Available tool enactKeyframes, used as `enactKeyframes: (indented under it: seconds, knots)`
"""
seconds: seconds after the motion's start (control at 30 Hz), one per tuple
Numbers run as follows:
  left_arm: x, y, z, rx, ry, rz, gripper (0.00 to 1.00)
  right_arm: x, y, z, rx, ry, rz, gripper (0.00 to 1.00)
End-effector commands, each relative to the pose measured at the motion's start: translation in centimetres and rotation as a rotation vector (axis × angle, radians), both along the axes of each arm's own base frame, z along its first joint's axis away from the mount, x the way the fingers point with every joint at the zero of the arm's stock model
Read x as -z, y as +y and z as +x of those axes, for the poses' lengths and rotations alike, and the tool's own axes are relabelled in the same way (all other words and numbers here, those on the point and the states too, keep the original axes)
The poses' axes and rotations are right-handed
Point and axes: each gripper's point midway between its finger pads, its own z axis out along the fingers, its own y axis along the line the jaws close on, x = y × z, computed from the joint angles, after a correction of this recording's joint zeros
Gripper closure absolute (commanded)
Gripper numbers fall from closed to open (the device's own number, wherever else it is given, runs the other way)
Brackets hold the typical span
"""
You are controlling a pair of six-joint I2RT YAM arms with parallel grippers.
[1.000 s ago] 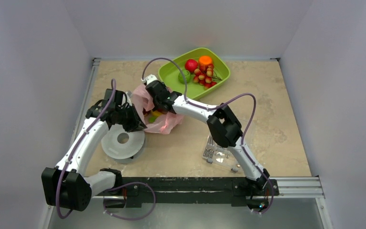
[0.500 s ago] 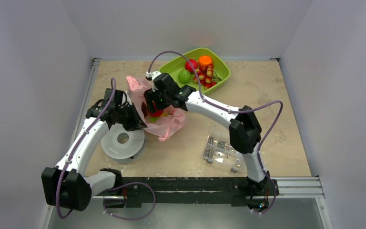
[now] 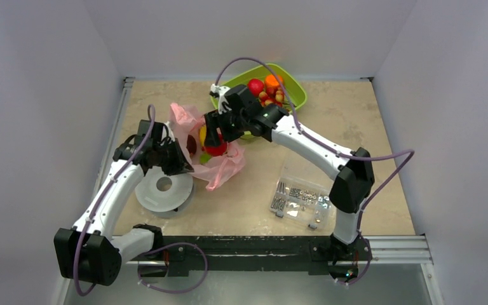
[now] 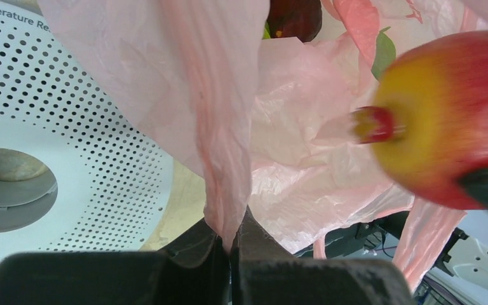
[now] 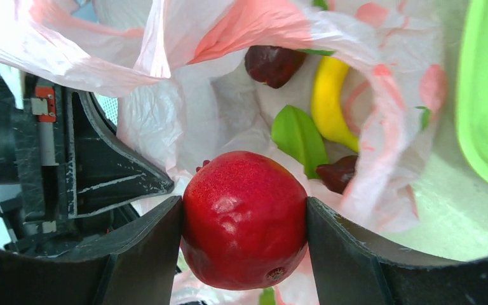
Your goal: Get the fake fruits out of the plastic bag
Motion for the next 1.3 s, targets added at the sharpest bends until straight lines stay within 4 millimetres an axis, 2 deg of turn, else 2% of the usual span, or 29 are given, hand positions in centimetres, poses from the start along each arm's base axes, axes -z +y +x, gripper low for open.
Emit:
enactKeyframes:
  seconds: [0.0,0.17,0.27,0.43,0.57,0.67,0.83,1.1,1.27]
  knots:
    - [-0.1,0.3,0.3,0.02,-0.05,0.027,1.0,-3.9,-3.4,1.1,0.093,-0.009,0.052,1.0]
    - [0.2,0.1,0.5,0.017,-0.047,0.019,1.0,-7.0,-7.5,5.3,0.249,-0.083,0.079,1.0]
    - [0.0,0.1,0.7,0.02,-0.052,0.017,1.0,-7.8,-10.2,8.8,0.375,-0.125,0.064,1.0]
    - [-0.7,0.1,0.8,0.033,-0.078,0.023,1.0,-6.6,-14.8,14.6,0.581,-0.159,0.04,1.0]
    - [-0.7,0.0,0.7,0.052,-0.085,0.02,1.0,-2.9,-17.2,19.0,0.678,-0.136,-0.008,1.0]
    - [-0.8,0.5,0.5,0.068,-0.081,0.053,1.0,0.3,-17.6,21.0,0.688,-0.105,-0.048,1.0]
    - [-1.2,0.6,0.4,0.091,-0.089,0.065,1.0,4.6,-16.9,22.4,0.656,-0.054,-0.091,1.0]
    - [-0.7,0.4,0.1,0.095,-0.06,0.054,1.0,8.4,-15.9,23.3,0.629,-0.017,-0.105,1.0]
    - [-0.8,0.4,0.2,0.08,-0.06,0.052,1.0,9.9,-14.9,22.9,0.596,0.031,-0.093,0.99]
